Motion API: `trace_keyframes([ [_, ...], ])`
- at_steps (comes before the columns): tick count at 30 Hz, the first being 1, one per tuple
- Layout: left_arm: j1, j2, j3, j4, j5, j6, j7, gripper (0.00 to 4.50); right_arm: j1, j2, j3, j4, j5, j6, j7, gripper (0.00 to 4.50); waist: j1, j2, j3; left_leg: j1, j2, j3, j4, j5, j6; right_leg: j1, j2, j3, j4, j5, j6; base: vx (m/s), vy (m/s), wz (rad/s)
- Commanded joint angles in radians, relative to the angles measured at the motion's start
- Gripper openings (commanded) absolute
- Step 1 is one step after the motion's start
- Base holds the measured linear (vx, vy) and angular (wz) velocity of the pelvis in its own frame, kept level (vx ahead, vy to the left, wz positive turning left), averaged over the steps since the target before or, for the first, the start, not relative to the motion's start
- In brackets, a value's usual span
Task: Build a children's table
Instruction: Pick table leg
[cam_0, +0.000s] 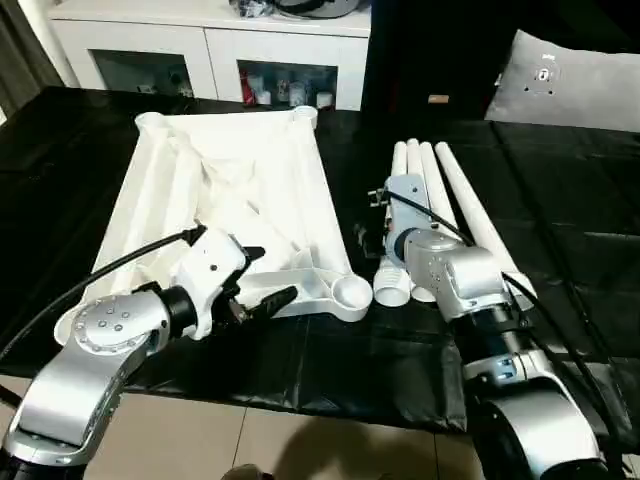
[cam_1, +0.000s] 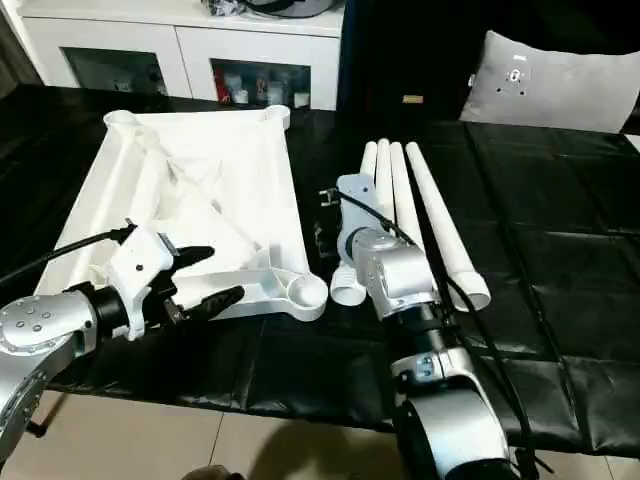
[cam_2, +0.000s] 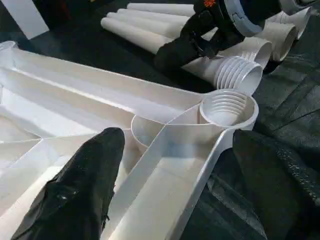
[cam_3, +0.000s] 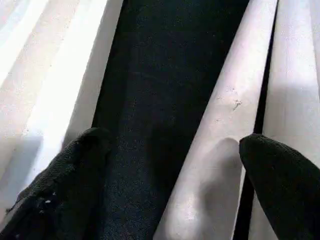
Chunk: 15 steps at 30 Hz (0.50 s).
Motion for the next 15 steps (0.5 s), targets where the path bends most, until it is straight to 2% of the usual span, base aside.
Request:
trace_keyframes([
  [1, 0.0, 0.013, -0.01, -0.011, 0.01, 0.014, 0.006, 3.86, -0.016, 0.004, -0.021, 0.01, -0.009, 0.012, -0.021, 4.5, 0.005, 0.008, -0.063, 0.008, 0.051, -0.008, -0.069, -0.088, -0.052, 0.046, -0.076, 0.041, -0.062, 0.083, -0.18, 0.0, 0.0, 0.0],
  [7, 0.005, 0.017, -0.014, -0.013, 0.012, 0.015, 0.007, 3.86, -0.009, 0.005, -0.033, 0.012, -0.013, 0.008, -0.04, 4.5, 0.005, 0.008, -0.062, 0.008, 0.05, -0.007, -0.069, -0.094, -0.055, 0.046, -0.077, 0.04, -0.063, 0.07, -0.177, 0.0, 0.0, 0.0],
  [15, 0.01, 0.018, -0.026, -0.018, 0.011, 0.021, 0.006, 3.86, 0.01, 0.009, -0.03, 0.013, -0.004, 0.065, -0.024, 4.5, 0.004, 0.009, -0.063, 0.008, 0.05, -0.008, -0.068, -0.085, -0.054, 0.047, -0.076, 0.04, -0.062, 0.084, -0.176, 0.0, 0.0, 0.0],
])
